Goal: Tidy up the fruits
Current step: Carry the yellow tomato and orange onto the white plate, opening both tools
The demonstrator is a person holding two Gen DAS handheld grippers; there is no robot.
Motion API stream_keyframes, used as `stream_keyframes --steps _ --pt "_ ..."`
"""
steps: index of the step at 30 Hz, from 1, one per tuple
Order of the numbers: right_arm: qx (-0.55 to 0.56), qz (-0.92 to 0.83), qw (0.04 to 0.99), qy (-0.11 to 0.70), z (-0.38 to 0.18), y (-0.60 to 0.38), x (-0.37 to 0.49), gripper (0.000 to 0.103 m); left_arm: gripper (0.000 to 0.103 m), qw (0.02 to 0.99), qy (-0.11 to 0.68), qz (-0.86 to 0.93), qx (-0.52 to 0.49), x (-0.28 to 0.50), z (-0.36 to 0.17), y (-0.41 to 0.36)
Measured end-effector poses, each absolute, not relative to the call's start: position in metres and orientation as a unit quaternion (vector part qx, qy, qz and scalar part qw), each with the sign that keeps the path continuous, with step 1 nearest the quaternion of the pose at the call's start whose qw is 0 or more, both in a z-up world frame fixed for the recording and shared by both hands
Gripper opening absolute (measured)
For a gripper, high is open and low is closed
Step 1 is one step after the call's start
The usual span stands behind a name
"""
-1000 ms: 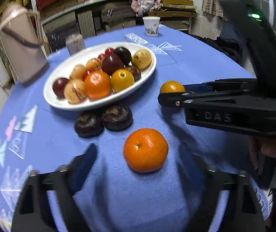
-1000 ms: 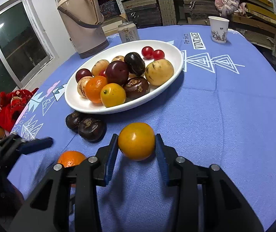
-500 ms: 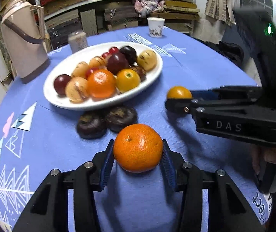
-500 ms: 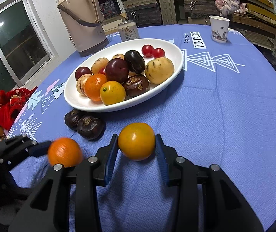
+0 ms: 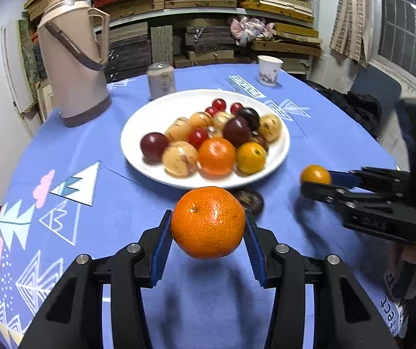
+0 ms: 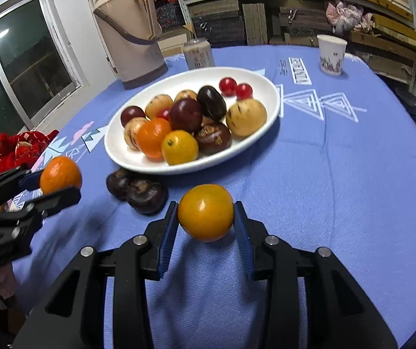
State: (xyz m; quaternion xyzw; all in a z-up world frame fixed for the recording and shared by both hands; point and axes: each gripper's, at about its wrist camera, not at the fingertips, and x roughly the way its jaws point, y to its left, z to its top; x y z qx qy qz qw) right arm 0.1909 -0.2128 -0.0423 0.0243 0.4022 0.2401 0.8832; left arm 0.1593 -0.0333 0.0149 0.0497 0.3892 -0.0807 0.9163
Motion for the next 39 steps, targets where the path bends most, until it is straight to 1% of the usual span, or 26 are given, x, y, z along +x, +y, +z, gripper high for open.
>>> stream_keyframes --steps 4,8,11,16,20,25,33,36,39 --pt "0.004 0.240 0.891 0.386 -0.019 -0.206 0.191 0.037 0.047 0.921 0.379 -0.080 0.051 0.169 0.027 -0.026" --pt "-0.011 0.240 0.901 0.361 0.010 -0.198 0.197 0.037 0.047 0.920 0.377 -0.097 0.031 0.185 0.041 -0.023" --pt "-0.019 0.240 0.906 0.348 0.024 -0.192 0.205 0.037 0.047 0.921 0.372 -0.110 0.025 0.200 0.052 -0.024" --pt "-0.029 0.238 0.910 0.337 0.038 -0.178 0.226 0.037 0.047 0.917 0.383 -0.106 0.024 0.231 0.053 -0.028" --pt "-0.034 0.235 0.912 0.336 0.037 -0.167 0.247 0.037 0.048 0.917 0.386 -0.097 0.030 0.245 0.048 -0.031" --pt "-0.033 0.217 0.910 0.352 0.022 -0.161 0.276 0.038 0.048 0.915 0.395 -0.075 0.028 0.264 0.040 -0.026" --pt "-0.042 0.210 0.912 0.349 0.020 -0.150 0.300 0.037 0.048 0.909 0.414 -0.051 0.018 0.293 0.025 -0.020" --pt "-0.028 0.213 0.912 0.349 0.019 -0.153 0.304 0.038 0.048 0.909 0.415 -0.049 0.010 0.296 0.021 -0.017" --pt "-0.013 0.215 0.911 0.353 0.015 -0.162 0.304 0.042 0.049 0.911 0.409 -0.050 0.020 0.295 0.020 -0.019"
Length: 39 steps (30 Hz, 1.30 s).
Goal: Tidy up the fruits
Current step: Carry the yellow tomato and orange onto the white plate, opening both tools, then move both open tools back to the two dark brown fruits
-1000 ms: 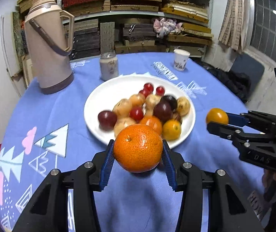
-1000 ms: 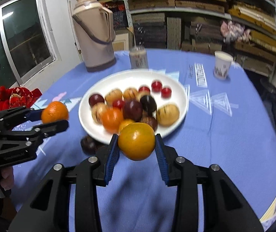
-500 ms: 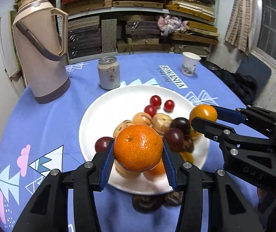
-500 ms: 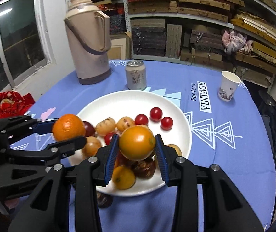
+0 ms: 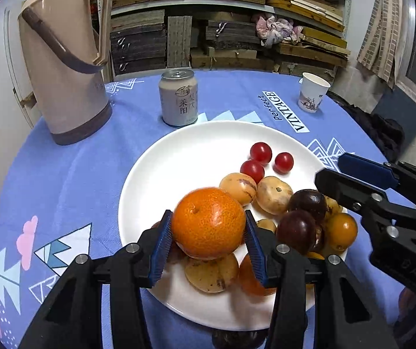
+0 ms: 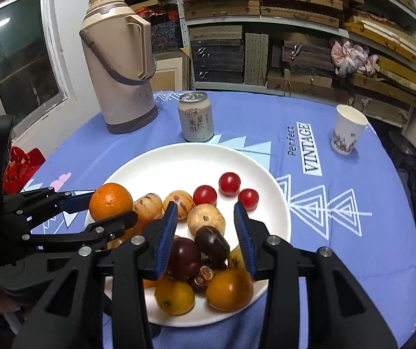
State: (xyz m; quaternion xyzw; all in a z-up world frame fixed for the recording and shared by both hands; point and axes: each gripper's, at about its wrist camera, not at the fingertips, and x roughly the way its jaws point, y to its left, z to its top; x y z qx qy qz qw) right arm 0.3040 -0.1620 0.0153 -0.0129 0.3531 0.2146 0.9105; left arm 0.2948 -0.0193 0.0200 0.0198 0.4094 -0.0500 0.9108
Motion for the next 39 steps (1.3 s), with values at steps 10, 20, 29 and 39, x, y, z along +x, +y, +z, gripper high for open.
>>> stream_keyframes --steps 10,20,29,39 --pt "-0.010 0.221 0.909 0.353 0.015 -0.178 0.271 0.060 0.074 0.928 0.369 -0.032 0.038 0.269 0.042 -0.014" --pt "-0.056 0.261 0.892 0.365 0.004 -0.170 0.208 0.073 0.086 0.931 0.365 -0.011 0.024 0.227 0.037 0.009" --pt "-0.099 0.275 0.864 0.411 -0.038 -0.139 0.180 0.073 0.093 0.927 0.374 -0.011 0.028 0.197 0.021 0.014" --pt "-0.116 0.253 0.859 0.430 -0.062 -0.107 0.200 0.053 0.094 0.921 0.388 0.008 0.026 0.185 0.009 0.034"
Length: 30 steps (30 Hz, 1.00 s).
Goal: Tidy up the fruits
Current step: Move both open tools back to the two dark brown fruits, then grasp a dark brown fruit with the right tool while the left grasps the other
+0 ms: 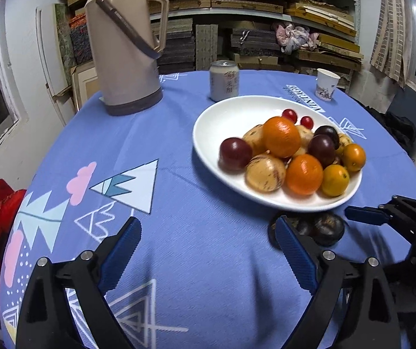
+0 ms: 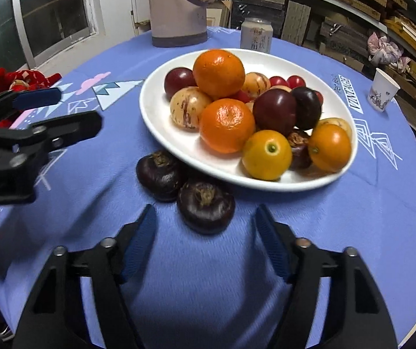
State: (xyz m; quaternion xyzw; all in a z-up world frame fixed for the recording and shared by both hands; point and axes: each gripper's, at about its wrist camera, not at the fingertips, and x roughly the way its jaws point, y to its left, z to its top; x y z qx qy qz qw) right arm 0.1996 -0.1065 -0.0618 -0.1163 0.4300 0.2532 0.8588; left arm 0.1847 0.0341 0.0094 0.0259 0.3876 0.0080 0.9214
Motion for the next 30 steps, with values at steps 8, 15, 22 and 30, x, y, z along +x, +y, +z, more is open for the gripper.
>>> stream_keyframes --steps 8,15,22,30 --pt "-0.087 0.274 0.857 0.428 -0.065 -0.115 0.204 0.041 0.094 0.916 0.400 0.007 0.030 0.185 0.001 0.037" --pt "-0.007 0.280 0.864 0.417 -0.054 -0.162 0.201 0.041 0.094 0.908 0.412 -0.030 0.065 0.189 -0.011 0.002" --pt "0.018 0.283 0.859 0.426 -0.057 -0.175 0.203 0.041 0.094 0.900 0.426 -0.038 0.079 0.202 -0.027 -0.026" --pt "0.022 0.280 0.862 0.422 -0.056 -0.178 0.200 0.041 0.089 0.892 0.446 -0.035 0.069 0.217 -0.041 -0.031"
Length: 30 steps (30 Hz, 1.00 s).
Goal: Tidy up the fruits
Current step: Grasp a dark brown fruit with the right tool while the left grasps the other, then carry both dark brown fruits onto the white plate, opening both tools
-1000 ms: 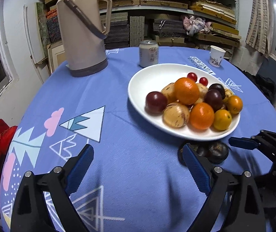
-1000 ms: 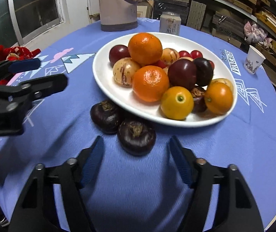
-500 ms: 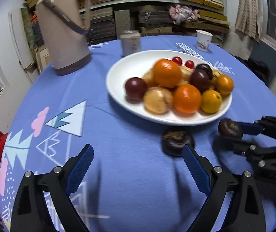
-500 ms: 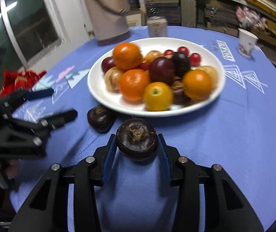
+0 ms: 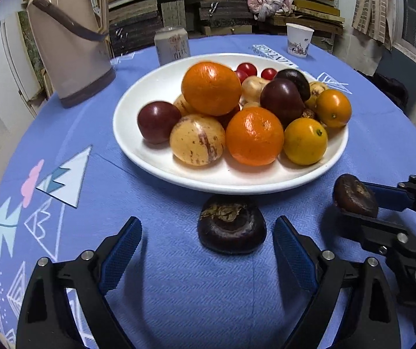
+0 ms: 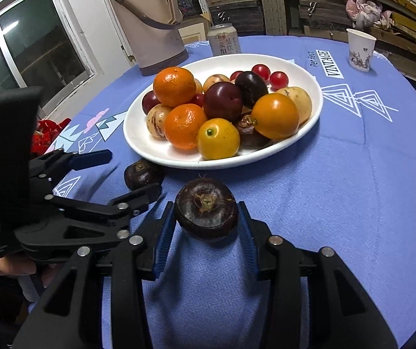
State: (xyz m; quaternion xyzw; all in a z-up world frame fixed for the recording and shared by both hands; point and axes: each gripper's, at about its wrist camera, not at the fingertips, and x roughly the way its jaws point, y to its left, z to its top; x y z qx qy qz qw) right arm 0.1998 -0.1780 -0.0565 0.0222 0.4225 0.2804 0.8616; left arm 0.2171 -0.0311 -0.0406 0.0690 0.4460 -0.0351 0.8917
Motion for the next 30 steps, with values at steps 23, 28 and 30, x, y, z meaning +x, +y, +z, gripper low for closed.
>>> stream_keyframes --steps 23,28,30 --pt "0.025 0.270 0.870 0.412 -0.058 -0.183 0.199 0.041 0.046 0.895 0.440 -0.067 0.028 0.194 -0.028 -0.022" --pt "0.031 0.270 0.875 0.401 -0.056 -0.186 0.195 0.041 0.046 0.903 0.424 -0.061 0.023 0.185 -0.013 -0.013" --pt "0.033 0.270 0.876 0.399 -0.055 -0.187 0.194 0.041 0.046 0.906 0.420 -0.057 0.021 0.184 -0.007 -0.011"
